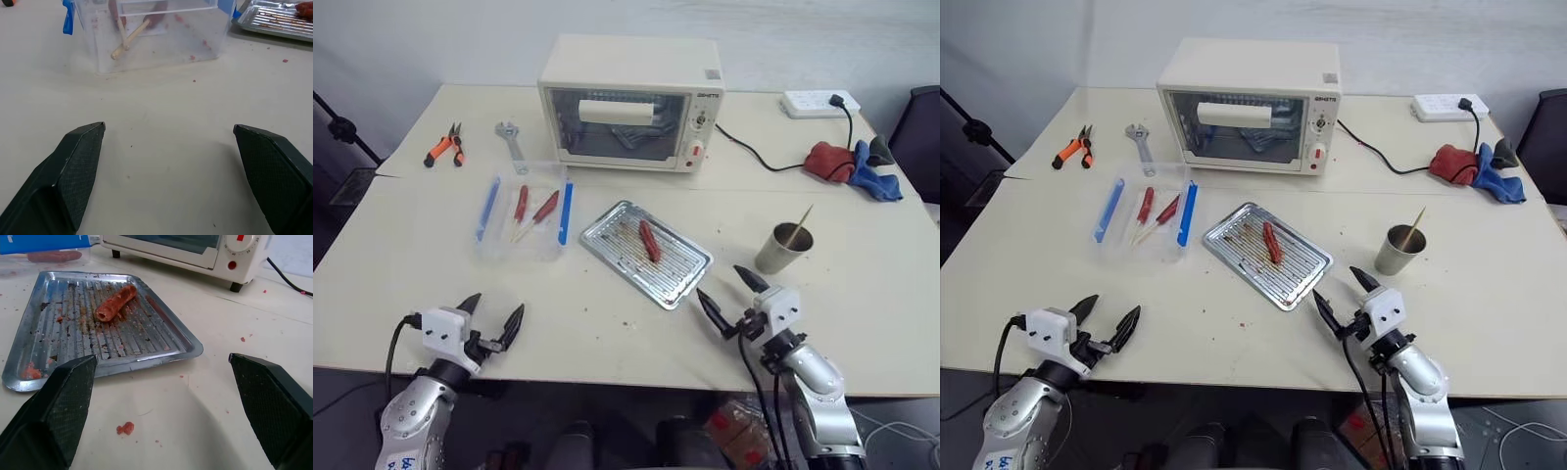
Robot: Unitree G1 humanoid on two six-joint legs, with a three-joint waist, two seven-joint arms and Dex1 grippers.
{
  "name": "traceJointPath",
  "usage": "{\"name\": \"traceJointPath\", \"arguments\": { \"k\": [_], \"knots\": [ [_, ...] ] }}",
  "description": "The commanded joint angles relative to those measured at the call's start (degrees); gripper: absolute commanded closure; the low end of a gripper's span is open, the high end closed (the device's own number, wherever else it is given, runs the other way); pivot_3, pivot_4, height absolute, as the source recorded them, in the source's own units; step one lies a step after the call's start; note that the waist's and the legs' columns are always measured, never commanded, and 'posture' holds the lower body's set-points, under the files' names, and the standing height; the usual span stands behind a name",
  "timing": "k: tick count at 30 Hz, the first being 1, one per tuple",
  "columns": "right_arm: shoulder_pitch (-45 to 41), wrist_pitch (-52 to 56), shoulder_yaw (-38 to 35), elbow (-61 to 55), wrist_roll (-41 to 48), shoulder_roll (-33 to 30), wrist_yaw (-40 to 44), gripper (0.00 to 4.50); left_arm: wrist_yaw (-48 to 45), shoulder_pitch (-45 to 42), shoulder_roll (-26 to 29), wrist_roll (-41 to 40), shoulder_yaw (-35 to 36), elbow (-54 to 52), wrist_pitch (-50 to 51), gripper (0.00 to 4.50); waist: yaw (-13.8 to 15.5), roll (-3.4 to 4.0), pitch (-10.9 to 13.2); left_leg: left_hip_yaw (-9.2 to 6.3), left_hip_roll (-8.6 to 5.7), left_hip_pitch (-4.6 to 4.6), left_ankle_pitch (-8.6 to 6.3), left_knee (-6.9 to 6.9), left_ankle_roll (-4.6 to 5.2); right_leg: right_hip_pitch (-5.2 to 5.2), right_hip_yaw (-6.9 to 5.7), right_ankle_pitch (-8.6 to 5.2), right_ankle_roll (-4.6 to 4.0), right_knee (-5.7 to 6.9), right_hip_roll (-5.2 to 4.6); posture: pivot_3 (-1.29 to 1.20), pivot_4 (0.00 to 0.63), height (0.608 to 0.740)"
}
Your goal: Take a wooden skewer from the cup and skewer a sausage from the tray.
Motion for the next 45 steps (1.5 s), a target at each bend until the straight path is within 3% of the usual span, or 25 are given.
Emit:
{"name": "traceJointPath", "arguments": {
  "k": [1, 3, 7, 12, 18, 23, 26, 29, 31, 35, 38, 45],
  "knots": [
    [0.2, -1.1, -0.4, -0.9, 2.4, 0.3, 0.1, 0.00, -1.1, -0.5, 1.0, -1.1, -0.7, -3.9, 1.1, 0.04, -0.1, 0.00, 0.0, 0.00, 0.00, 0.00, 0.00, 0.00, 0.00, 0.00, 0.00, 0.00, 0.00, 0.00, 0.00, 0.00, 0.150, 0.740],
    [1.0, -1.1, -0.8, -2.6, 4.9, -0.9, 2.3, 0.00, -4.5, -1.6, 1.9, -4.9, -1.0, -5.1, 2.0, 0.04, 0.0, 0.00, 0.0, 0.00, 0.00, 0.00, 0.00, 0.00, 0.00, 0.00, 0.00, 0.00, 0.00, 0.01, 0.00, 0.00, 0.150, 0.740],
    [7.8, 3.5, -6.1, -11.3, 14.2, -8.6, 9.1, 0.00, -19.8, -3.8, 10.1, -13.0, -3.4, -7.1, 5.6, 0.04, 0.3, 0.06, 0.0, -0.03, 0.00, -0.03, -0.01, -0.01, 0.00, 0.01, -0.01, -0.01, -0.03, -0.03, -0.01, 0.00, 0.150, 0.740],
    [17.9, 9.4, -21.2, -17.5, 26.5, -17.8, 13.6, 0.00, -30.7, -11.4, 19.2, -13.3, -6.1, -3.5, 6.5, 0.04, 1.0, 0.19, 0.0, -0.04, -0.01, 0.06, -0.06, -0.02, 0.10, 0.28, -0.03, -0.02, -0.03, -0.31, -0.02, 0.00, 0.150, 0.740],
    [26.2, 11.5, -31.6, -9.4, 26.9, -29.7, 29.0, 0.00, -39.1, -21.8, 22.2, -15.3, -8.2, 2.3, 8.6, 0.04, 1.0, 0.23, 0.0, -0.01, 0.04, 0.66, -0.29, -0.18, 0.49, 0.90, -0.02, -0.03, -0.06, -0.60, 0.03, 0.00, 0.150, 0.740],
    [21.7, 12.3, -35.2, -3.1, 27.9, -33.7, 32.5, 0.00, -43.3, -25.2, 23.6, -16.0, -9.0, 4.5, 10.8, 0.04, 0.8, 0.23, 0.0, 0.02, 0.06, 0.72, -0.30, -0.33, 0.51, 0.95, 0.00, -0.03, -0.06, -0.75, 0.02, 0.00, 0.150, 0.740],
    [12.2, 20.7, -32.8, 2.5, 30.2, -43.5, 37.3, 0.00, -43.0, -27.0, 23.1, -16.6, -9.0, 4.5, 12.4, 0.04, 0.4, 0.34, 0.1, 0.02, 0.04, 0.72, -0.29, -0.28, 0.50, 0.95, 0.00, -0.02, -0.04, -0.73, 0.00, 0.00, 0.150, 0.740],
    [-6.3, 30.2, -22.4, 12.1, 28.5, -53.4, 40.6, 0.00, -43.1, -28.2, 22.4, -16.6, -10.2, 4.0, 13.8, 0.04, -0.5, 0.52, 0.2, 0.08, 0.02, 0.74, -0.26, -0.13, 0.58, 0.99, 0.04, 0.01, 0.02, -0.67, -0.05, 0.00, 0.150, 0.740],
    [-20.0, 34.0, -13.1, 19.2, 24.2, -56.2, 44.7, 0.00, -42.8, -28.4, 21.8, -16.4, -11.1, 3.3, 14.4, 0.04, -0.4, 0.57, 0.2, 0.04, 0.06, 0.77, -0.24, -0.15, 0.53, 1.00, 0.01, 0.01, 0.01, -0.66, 0.00, 0.00, 0.150, 0.740],
    [-43.3, 36.7, 1.8, 34.6, 13.4, -53.3, 51.3, 0.00, -41.8, -28.1, 20.5, -15.7, -11.9, 2.4, 14.0, 0.04, -0.2, 0.56, 0.2, -0.04, 0.17, 0.48, -0.07, -0.32, 0.14, 0.66, -0.10, -0.04, -0.08, -0.75, 0.10, 0.00, 0.150, 0.740],
    [-55.5, 33.1, 7.9, 47.1, 6.0, -48.0, 52.8, 0.00, -41.0, -26.6, 19.7, -15.4, -11.8, 1.7, 13.1, 0.04, -0.2, 0.54, 0.3, 0.02, 0.06, -0.41, -0.06, 0.03, 0.11, -0.19, -0.07, -0.02, -0.04, -0.34, 0.03, 0.00, 0.150, 0.740],
    [-67.0, 27.2, 10.8, 62.7, -1.6, -41.1, 53.6, 0.00, -38.1, -21.6, 19.2, -15.7, -10.1, -2.7, 13.1, 0.04, 0.0, 0.60, 0.3, -0.05, -0.05, -0.63, -0.09, 0.13, 0.16, -0.30, -0.14, 0.00, 0.00, -0.30, -0.09, 0.00, 0.150, 0.740]
  ]
}}
